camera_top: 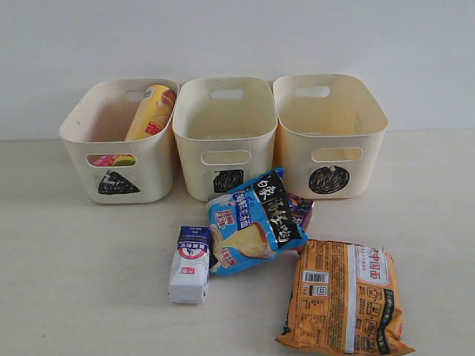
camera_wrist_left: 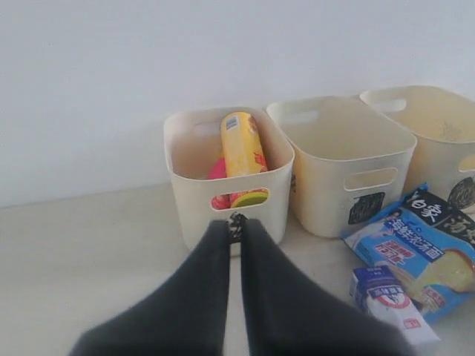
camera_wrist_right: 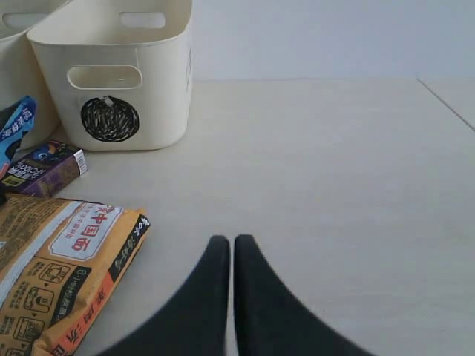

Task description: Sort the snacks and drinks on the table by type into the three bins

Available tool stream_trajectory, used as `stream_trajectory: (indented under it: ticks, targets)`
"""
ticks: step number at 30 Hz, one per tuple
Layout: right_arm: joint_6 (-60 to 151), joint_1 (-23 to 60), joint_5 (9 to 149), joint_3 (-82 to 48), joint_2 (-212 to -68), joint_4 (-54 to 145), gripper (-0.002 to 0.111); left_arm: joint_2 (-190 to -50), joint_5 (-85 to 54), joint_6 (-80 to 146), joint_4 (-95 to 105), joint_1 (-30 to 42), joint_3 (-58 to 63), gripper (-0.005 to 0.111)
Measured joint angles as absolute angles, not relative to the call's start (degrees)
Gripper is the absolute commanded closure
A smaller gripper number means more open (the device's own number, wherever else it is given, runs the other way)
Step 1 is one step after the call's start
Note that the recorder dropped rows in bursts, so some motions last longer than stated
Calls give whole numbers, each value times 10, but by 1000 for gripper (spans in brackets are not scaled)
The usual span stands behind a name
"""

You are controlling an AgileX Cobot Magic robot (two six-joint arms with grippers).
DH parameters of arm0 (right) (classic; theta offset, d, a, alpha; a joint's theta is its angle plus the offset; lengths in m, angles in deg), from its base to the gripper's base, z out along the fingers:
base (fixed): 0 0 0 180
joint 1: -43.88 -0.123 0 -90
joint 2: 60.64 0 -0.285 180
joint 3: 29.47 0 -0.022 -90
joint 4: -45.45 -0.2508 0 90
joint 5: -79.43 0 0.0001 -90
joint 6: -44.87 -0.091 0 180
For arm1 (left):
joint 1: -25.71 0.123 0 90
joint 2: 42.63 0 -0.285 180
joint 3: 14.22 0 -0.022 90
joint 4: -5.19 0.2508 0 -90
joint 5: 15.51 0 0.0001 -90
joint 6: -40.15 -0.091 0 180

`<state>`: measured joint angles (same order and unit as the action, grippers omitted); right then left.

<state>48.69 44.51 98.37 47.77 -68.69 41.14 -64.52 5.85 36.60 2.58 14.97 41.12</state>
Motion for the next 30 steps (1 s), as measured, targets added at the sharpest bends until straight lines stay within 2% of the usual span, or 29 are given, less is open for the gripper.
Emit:
stream_trajectory:
  ticks: [8, 21, 30]
  targets:
    - [487, 445, 984, 478, -687, 411, 108, -629, -49, 422, 101, 151, 498, 102]
    - [487, 445, 984, 478, -687, 411, 108, -512, -45, 424, 66, 237, 601, 102]
    - [487, 445, 984, 478, -687, 411, 108, -506, -34, 401, 45, 250, 628, 102]
